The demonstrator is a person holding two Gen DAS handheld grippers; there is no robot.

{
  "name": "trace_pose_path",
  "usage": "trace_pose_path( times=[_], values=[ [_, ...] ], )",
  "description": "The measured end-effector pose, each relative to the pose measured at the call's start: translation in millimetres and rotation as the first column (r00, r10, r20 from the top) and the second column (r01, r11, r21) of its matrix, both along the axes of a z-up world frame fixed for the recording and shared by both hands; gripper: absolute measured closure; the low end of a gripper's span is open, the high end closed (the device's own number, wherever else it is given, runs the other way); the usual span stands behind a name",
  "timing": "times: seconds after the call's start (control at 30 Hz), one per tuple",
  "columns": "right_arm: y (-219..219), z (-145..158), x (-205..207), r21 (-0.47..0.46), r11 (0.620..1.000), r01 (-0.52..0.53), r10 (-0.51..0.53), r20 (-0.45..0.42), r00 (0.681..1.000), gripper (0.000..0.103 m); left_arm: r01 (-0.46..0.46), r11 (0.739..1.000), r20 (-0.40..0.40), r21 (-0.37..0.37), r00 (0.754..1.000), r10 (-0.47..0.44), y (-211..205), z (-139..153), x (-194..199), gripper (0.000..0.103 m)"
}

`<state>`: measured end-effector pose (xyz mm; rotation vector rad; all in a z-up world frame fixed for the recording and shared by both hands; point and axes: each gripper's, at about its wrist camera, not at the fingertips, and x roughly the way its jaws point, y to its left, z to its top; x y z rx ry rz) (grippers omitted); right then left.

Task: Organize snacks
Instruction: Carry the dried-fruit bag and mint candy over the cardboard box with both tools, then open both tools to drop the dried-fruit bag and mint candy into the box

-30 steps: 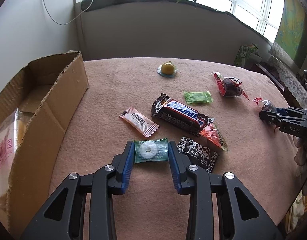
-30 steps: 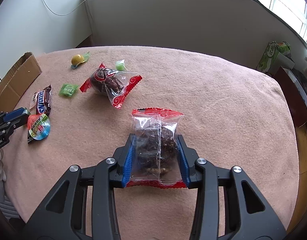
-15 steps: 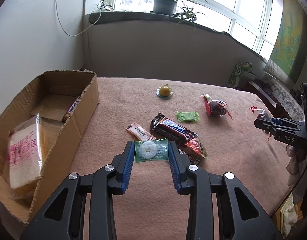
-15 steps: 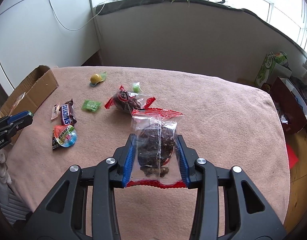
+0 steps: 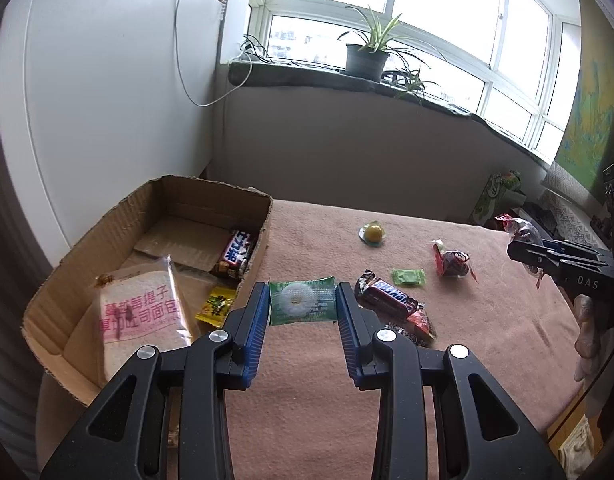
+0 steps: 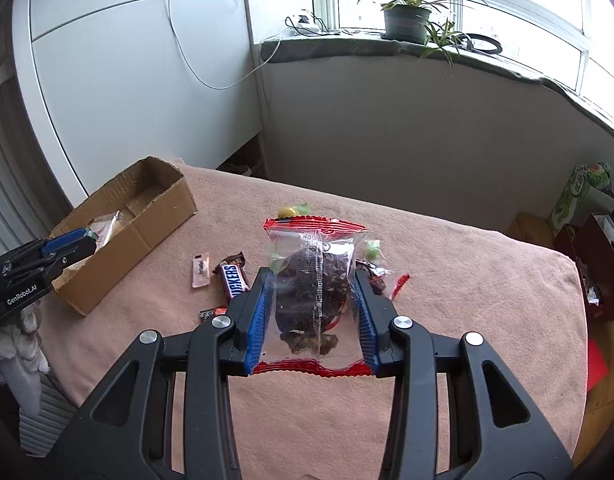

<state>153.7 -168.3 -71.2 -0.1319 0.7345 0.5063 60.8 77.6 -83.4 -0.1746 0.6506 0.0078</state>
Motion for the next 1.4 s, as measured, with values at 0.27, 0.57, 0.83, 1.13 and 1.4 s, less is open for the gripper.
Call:
trace_pose_path(
  times=[0.27, 0.57, 0.83, 1.13, 1.4],
  values=[
    [68.1, 20.3, 7.9, 0.000, 0.993, -0.119, 0.119, 0.040, 0.992, 0.062, -0.087, 0.996, 0.026, 0.006, 0.996, 0.087, 41.2, 8.4, -13.3, 0.071],
    [143.3, 29.8, 19.5, -0.010, 0.974, -0.227, 0.227, 0.051, 0.973, 0.062, -0.173, 0.985, 0.026, 0.002, 0.985, 0.173, 83.8, 5.2, -24.2, 0.071],
    [204.1, 32.5, 23.9, -0.022, 0.953, -0.302, 0.303, 0.049, 0.952, 0.062, -0.230, 0.973, 0.007, -0.002, 0.973, 0.230, 113.9, -4.5, -28.0, 0.071],
    [264.6, 14.7, 44.8, -0.038, 0.934, -0.354, 0.354, -0.010, 0.935, 0.062, -0.258, 0.966, -0.036, -0.004, 0.966, 0.257, 130.5, -22.0, -25.2, 0.071],
    [302.5, -10.7, 57.1, -0.072, 0.927, -0.368, 0.363, -0.065, 0.929, 0.062, -0.266, 0.964, -0.057, -0.005, 0.963, 0.265, 138.4, -30.1, -21.6, 0.071]
  ],
)
